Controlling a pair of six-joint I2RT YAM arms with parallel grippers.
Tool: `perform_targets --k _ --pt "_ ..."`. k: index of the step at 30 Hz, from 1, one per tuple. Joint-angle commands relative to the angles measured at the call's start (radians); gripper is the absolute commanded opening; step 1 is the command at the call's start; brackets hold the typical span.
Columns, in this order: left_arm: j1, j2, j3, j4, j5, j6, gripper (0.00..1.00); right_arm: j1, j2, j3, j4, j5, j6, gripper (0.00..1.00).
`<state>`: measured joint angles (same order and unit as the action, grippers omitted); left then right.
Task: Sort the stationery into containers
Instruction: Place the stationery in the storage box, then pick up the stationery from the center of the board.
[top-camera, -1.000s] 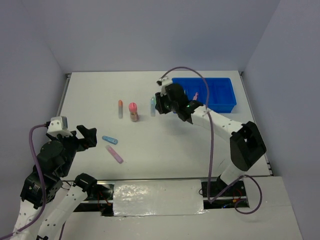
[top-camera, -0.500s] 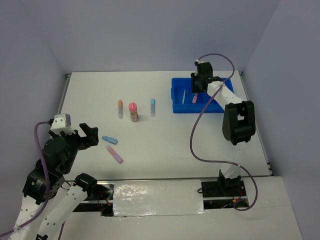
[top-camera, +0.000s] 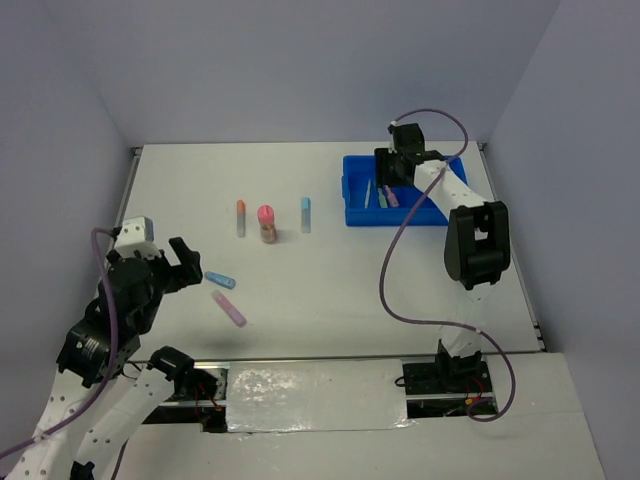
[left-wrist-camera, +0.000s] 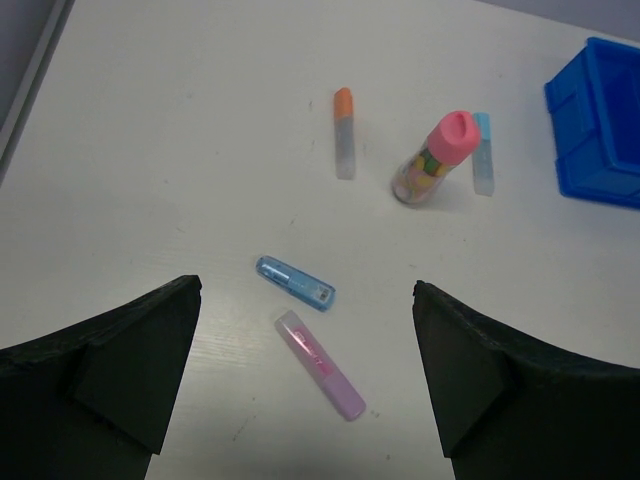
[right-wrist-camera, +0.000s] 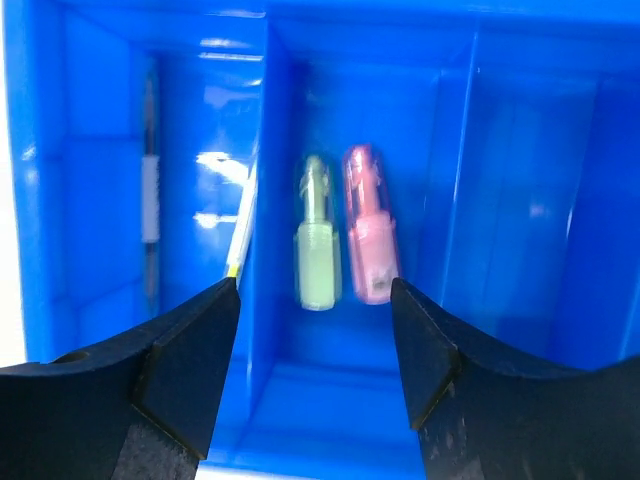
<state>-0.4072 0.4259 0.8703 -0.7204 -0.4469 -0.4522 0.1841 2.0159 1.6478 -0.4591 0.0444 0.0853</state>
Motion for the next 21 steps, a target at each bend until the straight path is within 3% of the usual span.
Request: perform_targets --k 1,3,5,9,11,15,21 --pt "0.01 0.094 0.036 -0.013 -0.094 -0.051 0.99 0.066 -0.173 -0.038 -0.007 0.005 0.034 0.69" --pt "0.01 0.19 0.08 -0.078 -0.206 -0.185 0.99 0.115 -0.287 -0.15 0.035 -0.008 0.031 0.69" --pt "0.01 0.259 0.107 -0.163 -0.223 -0.358 0.99 0.204 -0.382 -0.213 0.053 -0.012 0.039 0.69" --pt "0.011 0.443 0.029 -0.048 -0.162 -0.529 0.99 0.342 -0.492 -0.396 0.129 -0.073 0.077 0.69" --pt "0.013 0.538 0.033 -0.069 -0.18 -0.636 0.99 0.409 -0.54 -0.44 0.157 -0.066 0.112 0.69" --pt "0.024 0.785 0.11 -0.096 -0.19 -0.749 0.99 0.481 -0.589 -0.54 0.16 -0.011 0.143 0.69" --pt "0.056 0.95 0.13 -0.067 -0.158 -0.85 0.96 0.514 -0.667 -0.686 0.221 -0.029 0.194 0.69"
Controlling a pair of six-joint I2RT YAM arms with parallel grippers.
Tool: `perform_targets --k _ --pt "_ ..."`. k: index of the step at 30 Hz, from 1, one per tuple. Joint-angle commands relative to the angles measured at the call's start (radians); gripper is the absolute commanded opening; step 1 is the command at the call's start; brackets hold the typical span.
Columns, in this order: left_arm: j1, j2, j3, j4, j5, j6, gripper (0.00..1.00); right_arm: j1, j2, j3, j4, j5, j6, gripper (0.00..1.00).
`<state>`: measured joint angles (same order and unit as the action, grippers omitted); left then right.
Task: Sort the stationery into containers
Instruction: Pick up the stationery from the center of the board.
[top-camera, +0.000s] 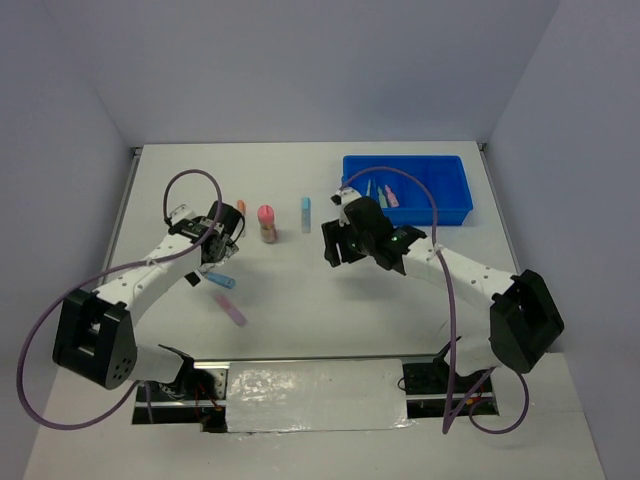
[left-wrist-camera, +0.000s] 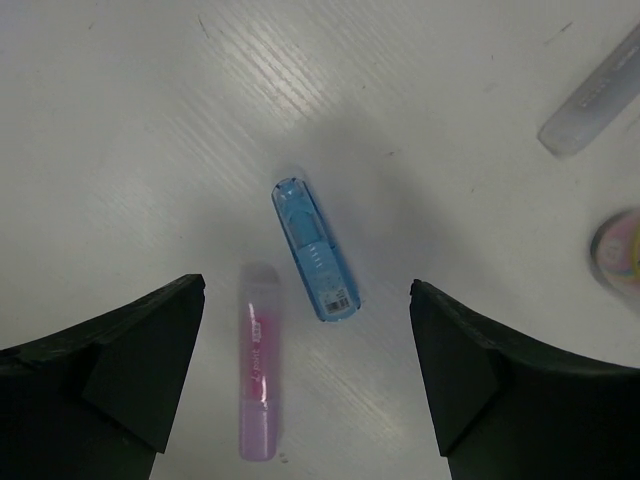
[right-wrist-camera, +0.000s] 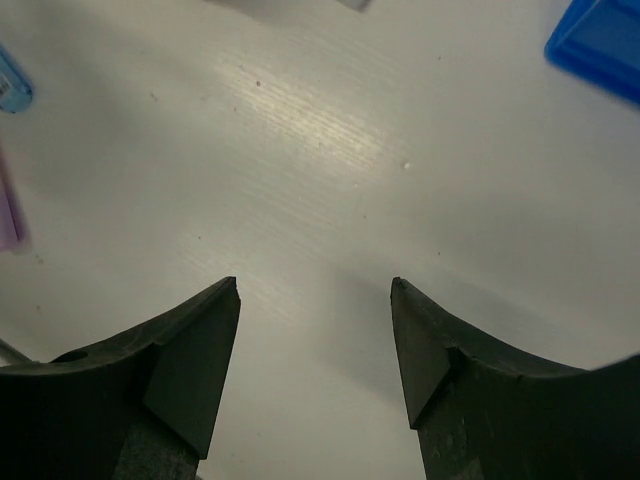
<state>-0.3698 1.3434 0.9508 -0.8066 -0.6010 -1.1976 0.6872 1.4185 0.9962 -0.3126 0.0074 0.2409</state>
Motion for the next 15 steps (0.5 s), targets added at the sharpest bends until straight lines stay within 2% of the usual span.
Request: perform_targets --k 1,11,15 --pt "0.028 0.048 0.046 0.032 0.018 -0.102 0.96 0.011 -0.085 -0.056 0.081 0.011 0.041 0.69" --pt "0.084 0.221 0.014 0.132 0.095 -0.089 0.87 0.02 -0.158 -0.099 0.095 -0.003 0.044 0.69" --pt "0.091 0.226 -0.007 0.162 0.107 -0.079 0.85 0.02 -0.158 -0.102 0.09 0.005 0.043 0.69"
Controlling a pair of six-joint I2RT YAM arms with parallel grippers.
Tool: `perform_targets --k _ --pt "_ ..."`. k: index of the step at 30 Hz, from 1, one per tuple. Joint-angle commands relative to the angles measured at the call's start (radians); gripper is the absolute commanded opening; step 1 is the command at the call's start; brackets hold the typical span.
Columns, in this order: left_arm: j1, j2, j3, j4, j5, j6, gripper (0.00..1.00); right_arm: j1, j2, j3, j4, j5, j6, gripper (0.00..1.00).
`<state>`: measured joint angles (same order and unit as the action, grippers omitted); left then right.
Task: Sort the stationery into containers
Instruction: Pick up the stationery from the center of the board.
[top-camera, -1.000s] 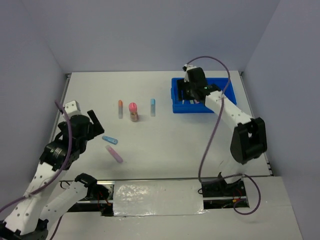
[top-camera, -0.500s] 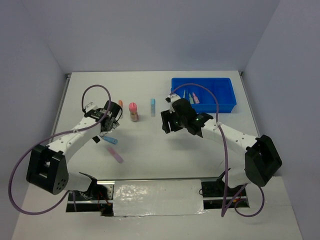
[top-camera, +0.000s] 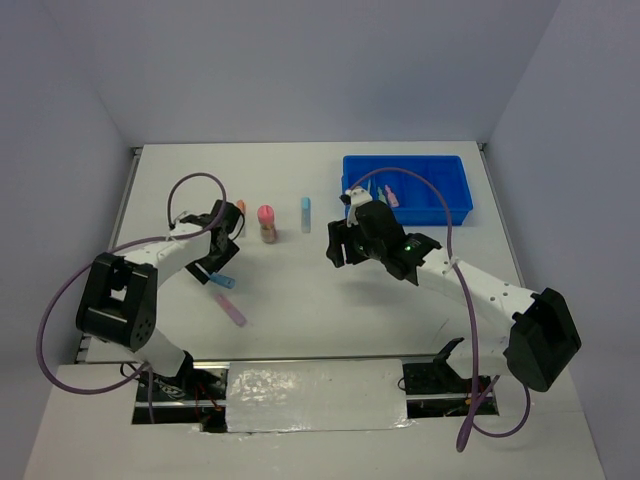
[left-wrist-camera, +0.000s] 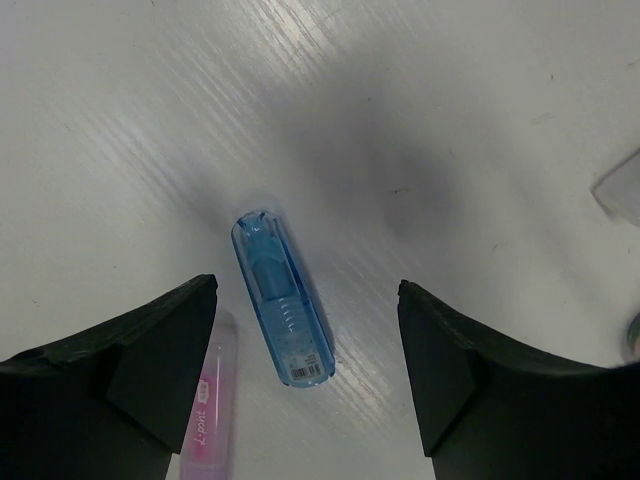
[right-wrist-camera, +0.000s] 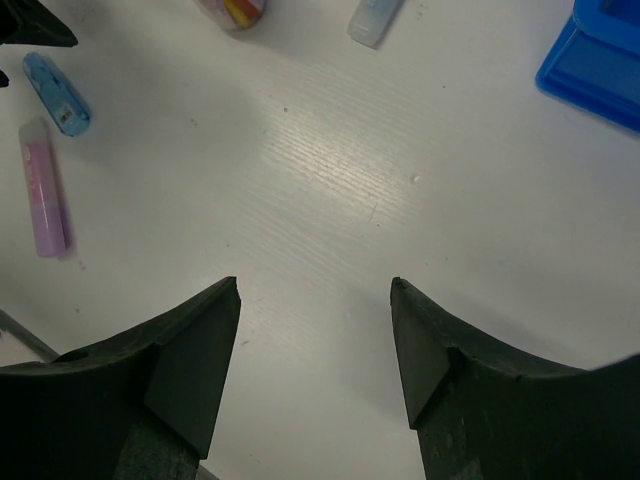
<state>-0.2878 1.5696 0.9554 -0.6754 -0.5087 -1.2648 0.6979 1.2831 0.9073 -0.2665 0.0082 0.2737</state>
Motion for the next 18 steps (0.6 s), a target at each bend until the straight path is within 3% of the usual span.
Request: perform_targets --k 1,5,8,13,18 --pt "0.01 0.0 -0.021 0.04 0.015 -0.013 0.85 0.009 -0.021 -0.012 0.044 0.004 0.01 0.69" --pt "0.013 0.026 -0.04 0.072 0.033 0.001 0.81 0.009 -0.016 -0.008 0.05 -0.004 0.012 0.69" --pt "0.022 0.047 -0.064 0.117 0.059 0.021 0.72 0.009 -0.011 -0.005 0.044 -0.001 0.01 0.69" --pt "0.029 0.073 -0.087 0.152 0.071 0.031 0.68 0.009 -0.016 -0.008 0.038 0.007 0.009 0.68" --pt "0.03 0.095 -0.101 0.206 0.105 0.054 0.42 0.009 -0.011 -0.015 0.055 -0.002 0.015 0.68"
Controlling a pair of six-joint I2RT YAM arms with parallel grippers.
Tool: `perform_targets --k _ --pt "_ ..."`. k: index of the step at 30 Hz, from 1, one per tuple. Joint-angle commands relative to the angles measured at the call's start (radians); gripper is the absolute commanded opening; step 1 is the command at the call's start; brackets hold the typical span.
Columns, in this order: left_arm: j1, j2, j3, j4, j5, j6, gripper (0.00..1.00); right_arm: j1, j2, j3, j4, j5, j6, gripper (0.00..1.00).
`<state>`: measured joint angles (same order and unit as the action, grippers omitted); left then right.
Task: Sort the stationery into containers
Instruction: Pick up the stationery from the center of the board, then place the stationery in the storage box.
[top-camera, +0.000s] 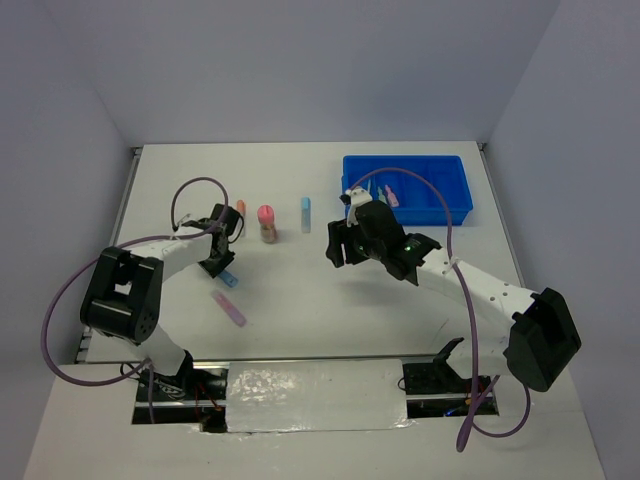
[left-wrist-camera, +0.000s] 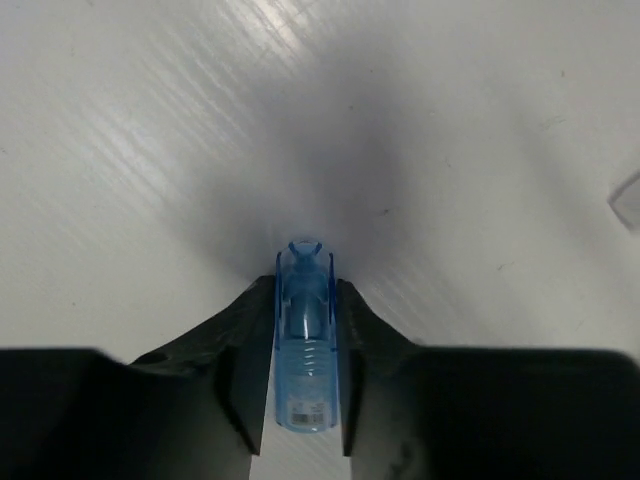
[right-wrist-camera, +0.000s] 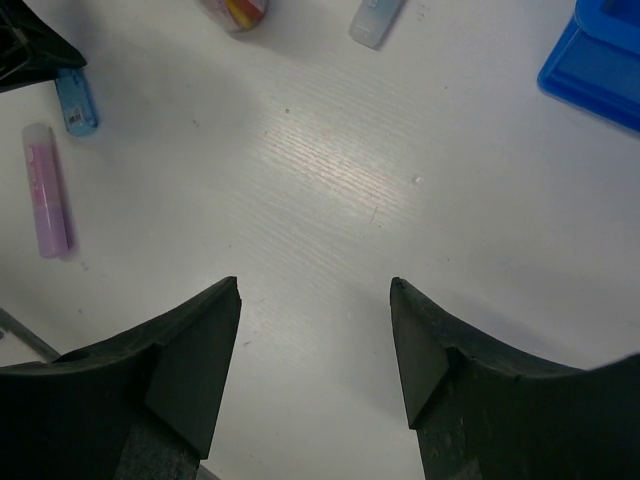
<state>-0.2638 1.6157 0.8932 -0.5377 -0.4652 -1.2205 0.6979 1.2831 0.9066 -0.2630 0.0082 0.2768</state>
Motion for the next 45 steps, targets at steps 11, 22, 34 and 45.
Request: perform_targets --k 11,22,34,45 --pt "-0.011 -0.224 -0.16 0.246 0.224 0.065 0.0 0.023 0.019 -0.139 0.405 -0.27 0.145 0.68" --pt "-0.202 -0.602 -0.204 0.257 0.218 0.023 0.0 0.146 0.189 -0.138 0.791 -0.211 0.378 0.52" --pt "-0.222 -0.706 -0.204 0.257 0.258 0.041 0.0 0.226 0.331 -0.003 0.823 -0.277 0.371 0.52" --pt "-0.226 -0.74 -0.206 0.278 0.3 0.042 0.05 0.244 0.418 0.081 0.749 -0.281 0.366 0.31"
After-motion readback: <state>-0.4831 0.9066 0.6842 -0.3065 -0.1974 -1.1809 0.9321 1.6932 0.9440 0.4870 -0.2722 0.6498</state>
